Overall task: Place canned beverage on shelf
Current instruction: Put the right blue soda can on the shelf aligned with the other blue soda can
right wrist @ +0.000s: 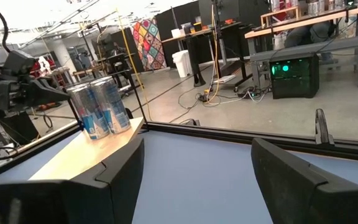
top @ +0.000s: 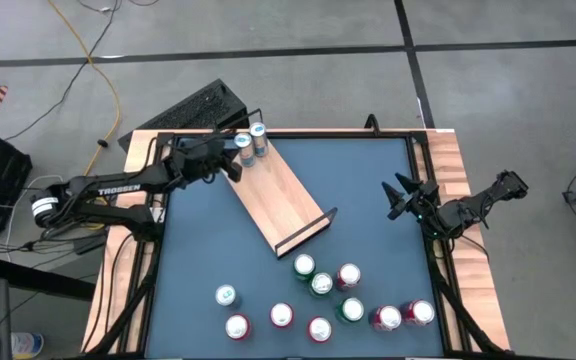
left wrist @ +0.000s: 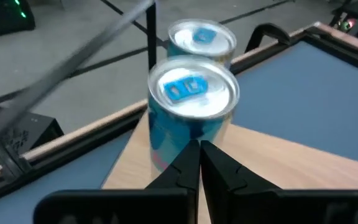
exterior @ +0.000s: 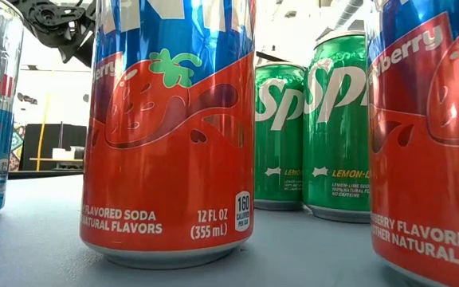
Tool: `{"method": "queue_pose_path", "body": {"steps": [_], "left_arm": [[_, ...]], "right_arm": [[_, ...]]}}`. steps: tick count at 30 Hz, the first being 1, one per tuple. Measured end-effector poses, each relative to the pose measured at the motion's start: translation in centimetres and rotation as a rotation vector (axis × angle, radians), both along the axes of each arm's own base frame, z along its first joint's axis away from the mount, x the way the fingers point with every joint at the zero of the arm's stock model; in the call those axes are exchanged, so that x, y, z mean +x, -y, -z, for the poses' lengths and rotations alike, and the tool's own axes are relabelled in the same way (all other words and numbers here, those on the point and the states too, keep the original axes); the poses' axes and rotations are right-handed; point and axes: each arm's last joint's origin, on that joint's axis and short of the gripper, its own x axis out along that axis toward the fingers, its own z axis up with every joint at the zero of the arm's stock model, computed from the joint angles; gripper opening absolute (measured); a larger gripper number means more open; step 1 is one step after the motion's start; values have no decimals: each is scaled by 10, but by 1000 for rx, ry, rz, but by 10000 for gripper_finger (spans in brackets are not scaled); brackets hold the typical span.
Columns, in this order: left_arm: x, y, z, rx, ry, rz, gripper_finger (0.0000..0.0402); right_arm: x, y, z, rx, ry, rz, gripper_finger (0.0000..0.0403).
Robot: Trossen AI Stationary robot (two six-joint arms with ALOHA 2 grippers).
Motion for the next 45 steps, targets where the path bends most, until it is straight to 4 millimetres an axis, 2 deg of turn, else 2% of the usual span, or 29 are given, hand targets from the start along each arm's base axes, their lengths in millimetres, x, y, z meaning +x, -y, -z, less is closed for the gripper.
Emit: {"method": "queue_pose_path", "body": {"steps": [10,23,35,45], "left_arm": [[-4,-5,0,25,-21,-47,0],[3,4,-4,-1,38,77,0],[-4,-8,-3,43,6,-15,0],[-3,-8,-3,32,17,-6,0]], "right_arm": [[0,0,0,0,0,0,282],[0,0,0,-1,-1,0,282],[0,0,0,-12,-15,0,282],[0,0,0,-11,-15,0,282]]}}
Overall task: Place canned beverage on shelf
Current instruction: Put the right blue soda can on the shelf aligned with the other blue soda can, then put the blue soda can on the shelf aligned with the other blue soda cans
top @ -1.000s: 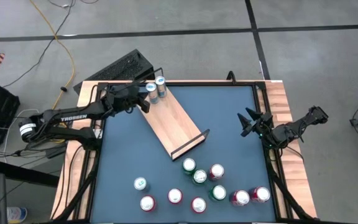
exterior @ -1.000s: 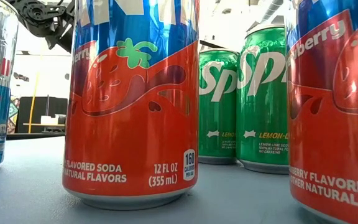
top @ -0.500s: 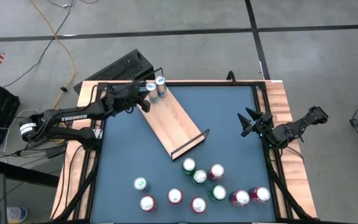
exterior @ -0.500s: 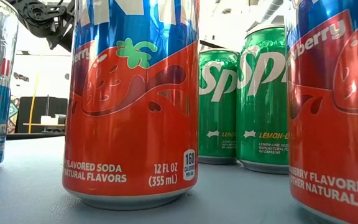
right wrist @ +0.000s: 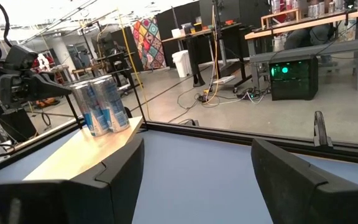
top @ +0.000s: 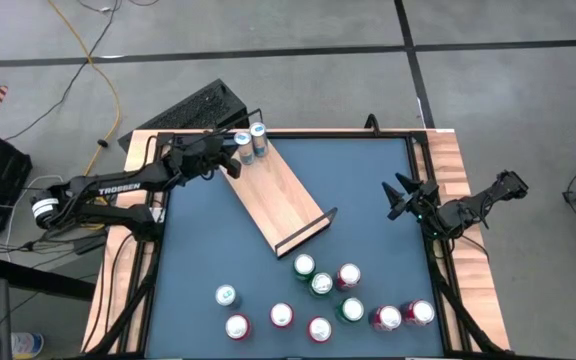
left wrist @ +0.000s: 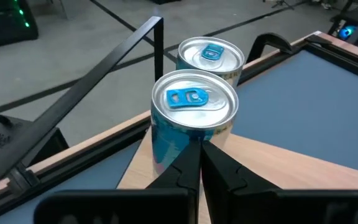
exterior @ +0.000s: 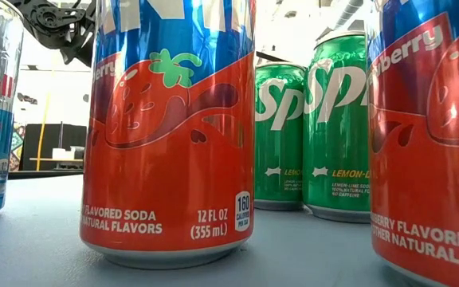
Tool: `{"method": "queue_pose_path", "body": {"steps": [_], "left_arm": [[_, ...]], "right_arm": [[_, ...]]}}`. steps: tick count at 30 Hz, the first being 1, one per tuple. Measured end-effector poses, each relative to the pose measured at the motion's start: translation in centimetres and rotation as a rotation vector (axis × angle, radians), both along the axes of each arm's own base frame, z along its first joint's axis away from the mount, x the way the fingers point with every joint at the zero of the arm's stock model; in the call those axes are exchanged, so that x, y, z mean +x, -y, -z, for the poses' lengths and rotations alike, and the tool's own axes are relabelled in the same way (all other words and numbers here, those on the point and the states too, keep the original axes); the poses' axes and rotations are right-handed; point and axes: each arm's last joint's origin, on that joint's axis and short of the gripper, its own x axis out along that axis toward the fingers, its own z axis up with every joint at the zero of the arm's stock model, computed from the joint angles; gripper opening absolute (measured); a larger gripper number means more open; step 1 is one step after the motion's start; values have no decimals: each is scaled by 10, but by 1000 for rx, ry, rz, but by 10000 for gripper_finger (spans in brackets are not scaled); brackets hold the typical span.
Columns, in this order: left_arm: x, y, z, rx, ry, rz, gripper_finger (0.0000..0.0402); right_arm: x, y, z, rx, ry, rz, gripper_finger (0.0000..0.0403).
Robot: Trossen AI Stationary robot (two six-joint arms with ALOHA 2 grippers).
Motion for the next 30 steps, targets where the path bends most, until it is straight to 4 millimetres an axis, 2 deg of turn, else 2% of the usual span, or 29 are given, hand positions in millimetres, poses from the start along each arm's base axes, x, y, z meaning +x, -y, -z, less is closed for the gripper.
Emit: {"method": "queue_pose_path", "body": {"steps": [10,12,17,22,30], "left_arm": [[-2,15,-5,-40,9,52,0],[-4,21,-9,-47,22,106,0],[-8,45,-28,-101,166,384,0],[-15,73,-45,-174,299,568,7],[-20,113,-57,-190,366,724,69]], "right_arm": [[0,0,0,0,0,0,282],[0,0,0,0,0,0,282],[0,0,0,0,0,0,282],[0,0,0,-3,-4,0,282],[0,0,0,-3,-4,0,282]]}}
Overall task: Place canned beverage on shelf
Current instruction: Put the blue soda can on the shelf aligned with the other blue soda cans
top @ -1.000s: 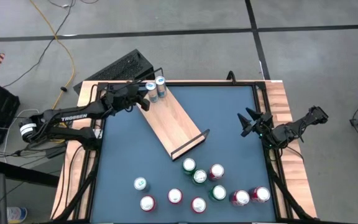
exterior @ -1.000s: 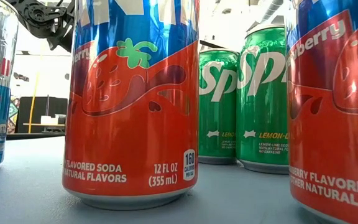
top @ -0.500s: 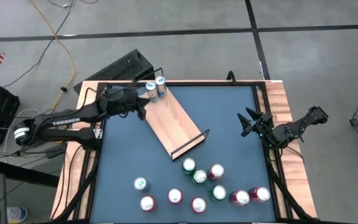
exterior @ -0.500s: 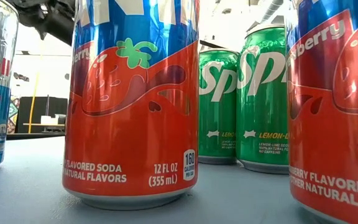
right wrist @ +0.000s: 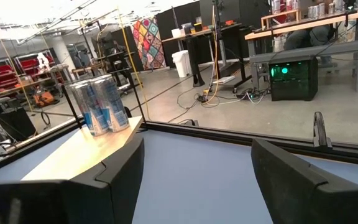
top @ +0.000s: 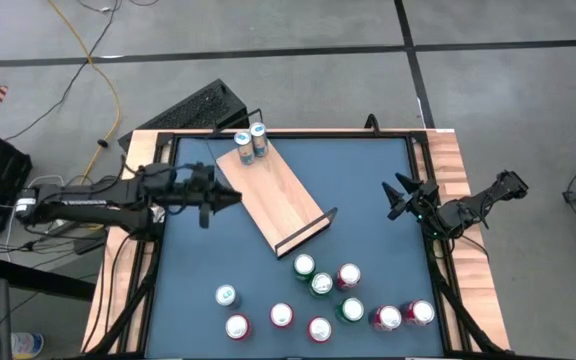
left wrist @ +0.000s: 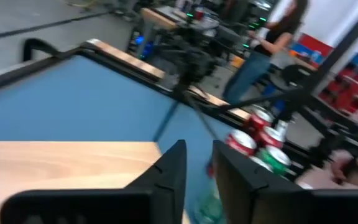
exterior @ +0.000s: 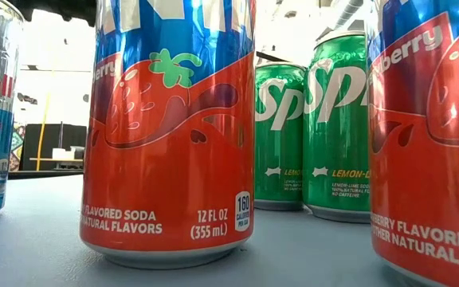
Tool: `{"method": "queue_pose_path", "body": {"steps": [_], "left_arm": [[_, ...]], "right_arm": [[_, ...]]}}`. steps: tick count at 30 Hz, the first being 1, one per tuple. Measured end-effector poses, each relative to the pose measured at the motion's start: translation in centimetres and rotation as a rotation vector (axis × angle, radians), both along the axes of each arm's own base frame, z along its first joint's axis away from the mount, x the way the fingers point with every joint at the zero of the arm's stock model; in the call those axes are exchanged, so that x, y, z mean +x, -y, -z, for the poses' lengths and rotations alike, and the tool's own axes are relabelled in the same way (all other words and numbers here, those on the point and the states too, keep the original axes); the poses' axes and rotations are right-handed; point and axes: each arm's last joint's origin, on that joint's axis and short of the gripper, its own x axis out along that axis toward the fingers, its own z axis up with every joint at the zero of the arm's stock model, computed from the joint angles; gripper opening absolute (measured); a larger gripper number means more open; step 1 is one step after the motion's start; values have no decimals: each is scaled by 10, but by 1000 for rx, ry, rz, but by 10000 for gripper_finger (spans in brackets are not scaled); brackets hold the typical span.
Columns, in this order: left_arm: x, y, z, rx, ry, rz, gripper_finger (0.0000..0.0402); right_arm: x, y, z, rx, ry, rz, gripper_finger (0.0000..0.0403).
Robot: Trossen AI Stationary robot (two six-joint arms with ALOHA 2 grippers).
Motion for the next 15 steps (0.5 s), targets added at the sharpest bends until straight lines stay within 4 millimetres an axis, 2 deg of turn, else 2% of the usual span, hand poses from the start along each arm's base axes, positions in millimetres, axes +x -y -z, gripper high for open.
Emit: {"method": "queue_pose_path", "body": {"steps": [8,12,15], "left_arm": [[4,42,-2,-42,-20,234,154],[11,60,-22,-15,-3,304,194],[20,73,-33,18,-56,339,216]], "right_arm": [[0,0,0,0,0,0,282],[0,0,0,0,0,0,282],[0,0,0,0,0,0,282]]}}
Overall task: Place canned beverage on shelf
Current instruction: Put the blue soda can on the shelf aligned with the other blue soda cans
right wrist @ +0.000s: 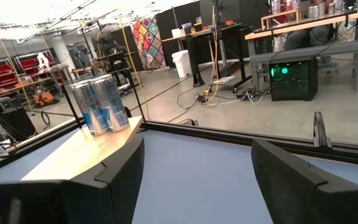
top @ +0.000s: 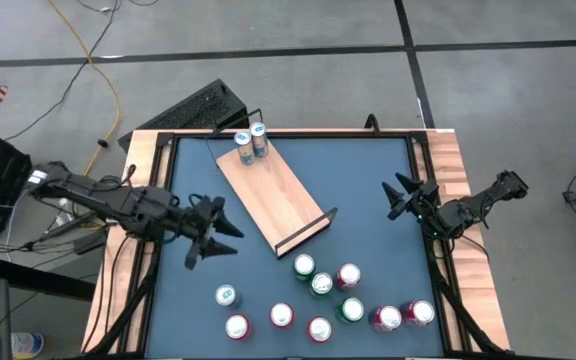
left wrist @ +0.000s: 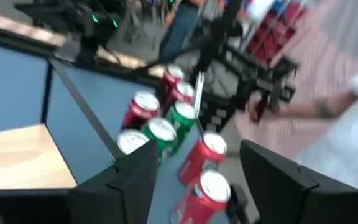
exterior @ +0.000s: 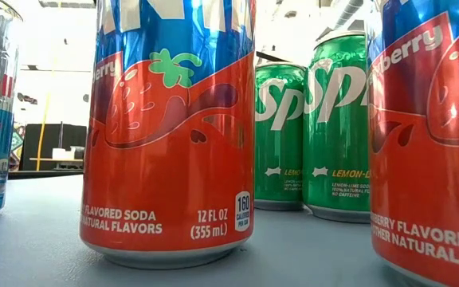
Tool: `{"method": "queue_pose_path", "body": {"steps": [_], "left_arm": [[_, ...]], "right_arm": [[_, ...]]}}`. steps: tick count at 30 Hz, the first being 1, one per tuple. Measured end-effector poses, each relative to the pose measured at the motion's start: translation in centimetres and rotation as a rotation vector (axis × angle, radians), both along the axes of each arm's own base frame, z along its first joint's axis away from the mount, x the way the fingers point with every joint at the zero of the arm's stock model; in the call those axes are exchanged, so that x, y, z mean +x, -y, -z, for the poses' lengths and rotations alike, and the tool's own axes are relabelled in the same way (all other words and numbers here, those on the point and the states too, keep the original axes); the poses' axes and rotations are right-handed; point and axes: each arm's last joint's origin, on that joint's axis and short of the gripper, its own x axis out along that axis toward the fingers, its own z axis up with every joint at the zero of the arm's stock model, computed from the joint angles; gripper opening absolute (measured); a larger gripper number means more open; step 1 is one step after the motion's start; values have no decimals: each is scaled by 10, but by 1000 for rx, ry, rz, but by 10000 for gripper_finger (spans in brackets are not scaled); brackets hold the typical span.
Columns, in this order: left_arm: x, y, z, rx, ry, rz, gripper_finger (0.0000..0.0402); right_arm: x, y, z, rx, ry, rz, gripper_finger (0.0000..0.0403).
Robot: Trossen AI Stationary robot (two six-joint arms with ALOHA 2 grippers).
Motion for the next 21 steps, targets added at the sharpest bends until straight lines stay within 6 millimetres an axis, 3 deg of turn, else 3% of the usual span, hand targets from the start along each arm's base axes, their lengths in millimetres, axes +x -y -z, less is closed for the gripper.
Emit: {"method": "queue_pose_path", "body": {"steps": [7,12,16,21], "left_arm": [[18,31,-15,187,-403,125,226],[37,50,-25,239,-502,172,226],[50,68,-17,240,-535,248,226],[56,91,7,308,-636,341,226]], "right_arm": [[0,0,0,0,0,0,282],[0,0,0,-1,-1,0,282],[0,0,0,-1,-1,0,282],[0,0,0,-1,-1,0,282]]}}
